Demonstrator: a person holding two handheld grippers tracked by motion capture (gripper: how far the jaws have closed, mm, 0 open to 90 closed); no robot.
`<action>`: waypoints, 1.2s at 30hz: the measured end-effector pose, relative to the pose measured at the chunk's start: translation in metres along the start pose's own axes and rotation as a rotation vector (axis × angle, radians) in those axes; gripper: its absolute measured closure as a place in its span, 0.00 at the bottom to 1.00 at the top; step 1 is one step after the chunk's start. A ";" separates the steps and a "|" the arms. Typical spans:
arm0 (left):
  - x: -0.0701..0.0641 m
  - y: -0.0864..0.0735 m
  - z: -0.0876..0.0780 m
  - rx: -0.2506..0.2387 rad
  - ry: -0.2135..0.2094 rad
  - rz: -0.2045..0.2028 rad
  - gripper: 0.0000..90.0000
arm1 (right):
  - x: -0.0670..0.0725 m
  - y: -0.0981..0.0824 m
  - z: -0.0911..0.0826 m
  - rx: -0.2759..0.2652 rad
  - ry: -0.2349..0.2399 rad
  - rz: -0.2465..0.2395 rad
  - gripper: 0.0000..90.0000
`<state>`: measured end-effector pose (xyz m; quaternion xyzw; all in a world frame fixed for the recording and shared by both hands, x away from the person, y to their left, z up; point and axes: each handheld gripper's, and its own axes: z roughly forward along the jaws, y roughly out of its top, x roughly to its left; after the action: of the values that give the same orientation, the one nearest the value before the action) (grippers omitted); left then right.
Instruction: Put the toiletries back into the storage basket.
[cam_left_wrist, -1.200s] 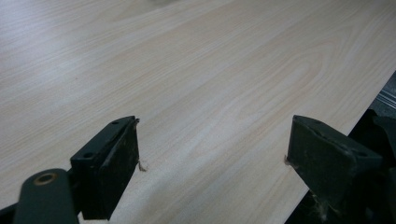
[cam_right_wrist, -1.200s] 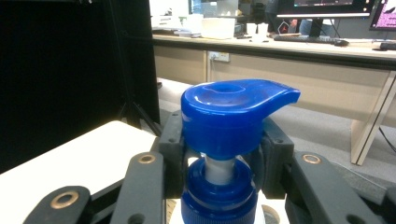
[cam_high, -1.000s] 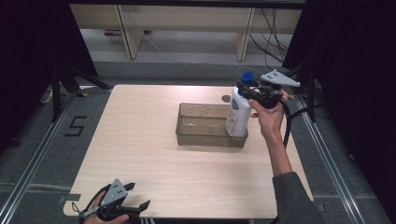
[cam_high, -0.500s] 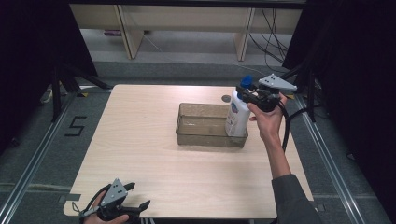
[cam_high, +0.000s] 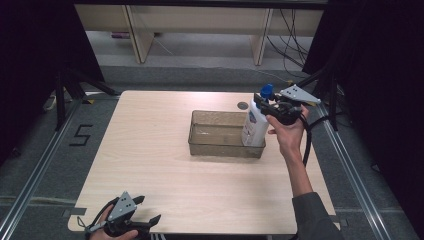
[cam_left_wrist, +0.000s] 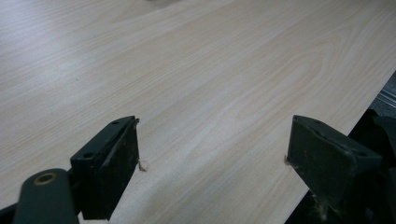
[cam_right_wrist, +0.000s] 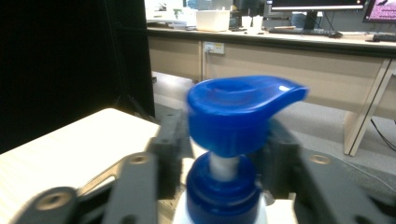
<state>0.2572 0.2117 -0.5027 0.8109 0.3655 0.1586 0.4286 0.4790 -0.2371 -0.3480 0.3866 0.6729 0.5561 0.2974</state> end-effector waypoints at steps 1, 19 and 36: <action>0.000 0.000 0.000 -0.002 -0.001 0.000 0.18 | 0.000 -0.001 0.000 0.005 -0.004 -0.013 0.61; -0.002 0.000 0.001 -0.024 -0.012 -0.026 0.18 | -0.003 -0.009 -0.008 -0.020 -0.023 0.084 0.33; -0.002 0.000 0.001 -0.019 -0.008 -0.028 0.18 | 0.007 -0.015 -0.035 -0.001 -0.050 0.069 0.31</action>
<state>0.2561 0.2099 -0.5035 0.8021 0.3737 0.1527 0.4401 0.4431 -0.2511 -0.3556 0.4233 0.6513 0.5564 0.2950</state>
